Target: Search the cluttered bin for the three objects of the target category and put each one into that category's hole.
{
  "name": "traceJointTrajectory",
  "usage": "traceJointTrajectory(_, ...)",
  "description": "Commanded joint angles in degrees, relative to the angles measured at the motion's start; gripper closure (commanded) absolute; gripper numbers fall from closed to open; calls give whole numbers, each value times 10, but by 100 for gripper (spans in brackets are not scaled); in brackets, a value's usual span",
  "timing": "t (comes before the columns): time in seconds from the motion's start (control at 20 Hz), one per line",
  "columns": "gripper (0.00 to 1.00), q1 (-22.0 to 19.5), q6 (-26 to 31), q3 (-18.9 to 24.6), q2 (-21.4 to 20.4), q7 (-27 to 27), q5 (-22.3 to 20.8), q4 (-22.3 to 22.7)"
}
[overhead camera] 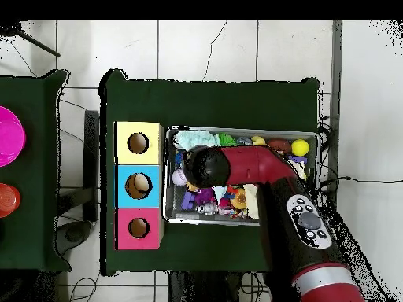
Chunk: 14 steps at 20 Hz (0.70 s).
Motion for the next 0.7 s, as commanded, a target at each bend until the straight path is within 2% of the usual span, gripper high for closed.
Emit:
traceJointTrajectory(0.05,0,-35,24,26,36,-11,1,19)
traceJointTrajectory(0.25,0,-32,28,29,63,-19,-10,-10)
traceJointTrajectory(0.7,0,-17,6,22,106,-13,-26,-43)
